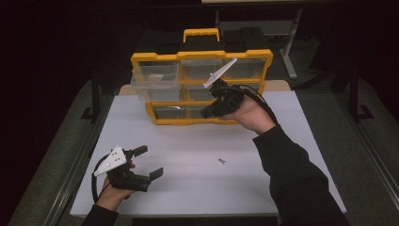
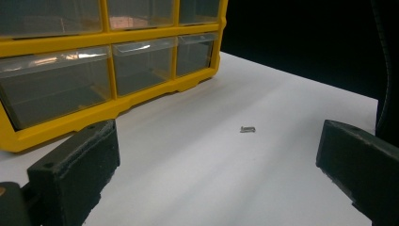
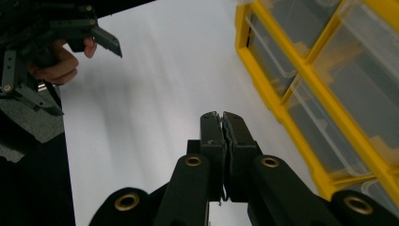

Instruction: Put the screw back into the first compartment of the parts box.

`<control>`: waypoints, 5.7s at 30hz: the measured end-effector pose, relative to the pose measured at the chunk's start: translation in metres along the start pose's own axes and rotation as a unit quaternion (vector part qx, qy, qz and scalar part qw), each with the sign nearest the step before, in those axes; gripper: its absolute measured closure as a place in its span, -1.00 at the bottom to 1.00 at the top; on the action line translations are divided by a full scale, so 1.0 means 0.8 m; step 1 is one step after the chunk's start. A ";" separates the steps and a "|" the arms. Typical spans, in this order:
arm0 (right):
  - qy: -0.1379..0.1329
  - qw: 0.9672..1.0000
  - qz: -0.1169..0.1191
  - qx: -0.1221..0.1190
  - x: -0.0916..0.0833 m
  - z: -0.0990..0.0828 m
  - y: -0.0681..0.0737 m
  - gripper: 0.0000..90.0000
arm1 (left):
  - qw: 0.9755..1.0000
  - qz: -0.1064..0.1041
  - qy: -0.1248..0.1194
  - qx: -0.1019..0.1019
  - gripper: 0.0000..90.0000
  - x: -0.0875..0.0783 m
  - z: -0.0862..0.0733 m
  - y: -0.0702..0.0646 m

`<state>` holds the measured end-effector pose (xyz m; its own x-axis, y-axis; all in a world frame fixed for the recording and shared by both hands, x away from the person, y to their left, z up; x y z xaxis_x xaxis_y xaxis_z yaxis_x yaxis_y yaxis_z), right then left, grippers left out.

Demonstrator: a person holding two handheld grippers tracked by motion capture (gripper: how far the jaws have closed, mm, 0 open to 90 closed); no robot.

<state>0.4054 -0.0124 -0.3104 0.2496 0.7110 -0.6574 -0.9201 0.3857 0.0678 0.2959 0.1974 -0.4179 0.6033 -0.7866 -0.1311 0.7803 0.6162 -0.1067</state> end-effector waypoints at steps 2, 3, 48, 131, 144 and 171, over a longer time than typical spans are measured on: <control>-0.006 1.000 -0.001 0.001 -0.003 0.006 -0.001 0.95 | 1.000 0.000 -0.005 -0.007 -1.00 0.001 0.001 -0.001; -0.008 1.000 0.000 0.002 -0.004 0.009 -0.001 0.95 | 1.000 0.000 -0.003 -0.004 -1.00 0.000 0.000 0.000; -0.091 0.996 -0.005 0.003 -0.028 0.108 -0.018 0.95 | 1.000 -0.002 -0.001 -0.003 -1.00 0.000 0.001 0.000; -0.112 0.993 -0.048 0.004 -0.026 0.097 -0.007 -0.67 | 1.000 -0.013 -0.008 -0.008 -1.00 0.001 0.003 -0.004; -0.110 0.993 -0.051 -0.002 -0.016 0.064 -0.004 -0.68 | 1.000 -0.012 -0.012 -0.008 -1.00 0.001 0.003 -0.004; -0.114 0.992 -0.053 0.006 -0.006 0.007 0.003 -0.68 | 1.000 -0.011 -0.005 -0.006 -1.00 0.000 0.001 -0.003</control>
<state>0.4037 -0.0114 -0.3025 0.4077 0.7799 -0.4750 -0.8817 0.4715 0.0174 0.2945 0.1957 -0.4170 0.5876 -0.8005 -0.1179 0.7917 0.5989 -0.1210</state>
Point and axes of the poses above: each handheld gripper's, and its own axes: x roughly forward along the jaws, z roughly out of its top, y roughly to its left, the point moved 8 cm from there along x, roughly forward along the jaws, and after that the axes turned 7 degrees about -y, right-handed, at the moved point
